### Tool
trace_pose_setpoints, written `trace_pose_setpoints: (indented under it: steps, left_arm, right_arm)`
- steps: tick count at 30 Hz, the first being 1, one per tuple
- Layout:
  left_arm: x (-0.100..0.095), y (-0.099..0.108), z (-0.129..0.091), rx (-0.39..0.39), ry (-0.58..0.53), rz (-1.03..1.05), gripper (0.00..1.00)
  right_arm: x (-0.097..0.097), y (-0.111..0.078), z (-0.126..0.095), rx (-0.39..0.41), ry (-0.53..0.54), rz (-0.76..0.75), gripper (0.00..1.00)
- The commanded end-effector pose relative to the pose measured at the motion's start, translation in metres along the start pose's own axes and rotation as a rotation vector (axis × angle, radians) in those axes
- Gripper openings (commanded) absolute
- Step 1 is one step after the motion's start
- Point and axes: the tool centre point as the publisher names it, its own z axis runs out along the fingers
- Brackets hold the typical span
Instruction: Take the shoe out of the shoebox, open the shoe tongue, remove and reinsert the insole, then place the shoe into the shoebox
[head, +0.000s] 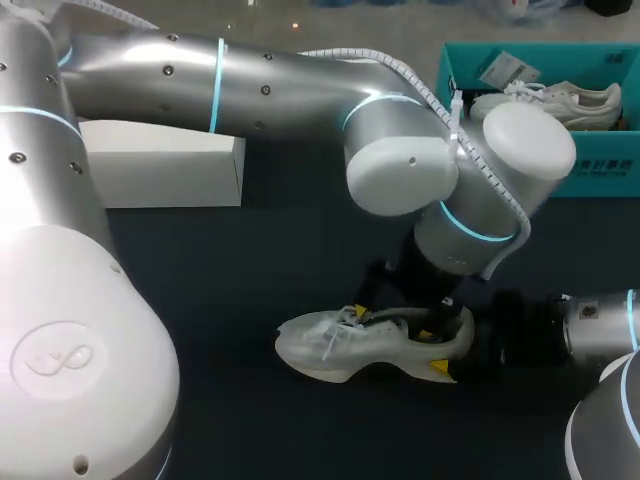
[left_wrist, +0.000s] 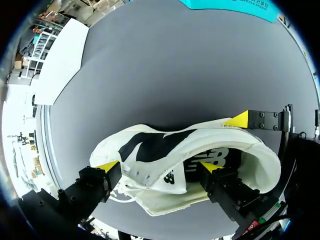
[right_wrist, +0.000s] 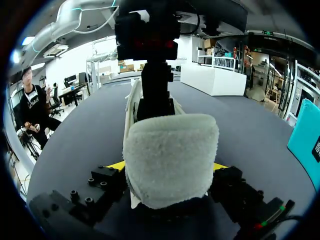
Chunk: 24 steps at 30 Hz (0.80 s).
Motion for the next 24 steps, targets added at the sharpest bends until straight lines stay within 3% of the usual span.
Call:
trace_pose_setpoints:
  steps: [1, 9, 17, 18, 19, 20, 24]
  left_arm:
    - [-0.008, 0.004, 0.006, -0.009, 0.003, -0.034, 1.0]
    - [-0.033, 0.017, -0.001, -0.016, -0.035, -0.148, 1.0]
    - [-0.05, 0.02, -0.013, 0.01, 0.039, -0.216, 1.0]
    - [-0.05, 0.02, -0.013, 0.012, 0.045, -0.215, 0.92]
    - [-0.05, 0.02, -0.013, 0.011, 0.043, -0.214, 0.69]
    - [-0.049, 0.019, -0.013, 0.011, 0.043, -0.214, 0.53]
    - [-0.045, 0.016, -0.014, -0.001, 0.058, -0.196, 0.31]
  right_arm:
    - [0.0, -0.001, 0.002, 0.005, -0.003, 0.0, 0.0]
    - [0.0, -0.001, 0.002, 0.005, -0.003, 0.0, 0.0]
    - [0.0, -0.001, 0.002, 0.005, -0.003, 0.0, 0.0]
    - [0.0, -0.001, 0.002, 0.005, -0.003, 0.0, 0.0]
    - [0.0, -0.001, 0.002, 0.005, -0.003, 0.0, 0.0]
    - [0.0, -0.001, 0.002, 0.005, -0.003, 0.0, 0.0]
    - [0.0, -0.001, 0.002, 0.005, -0.003, 0.0, 0.0]
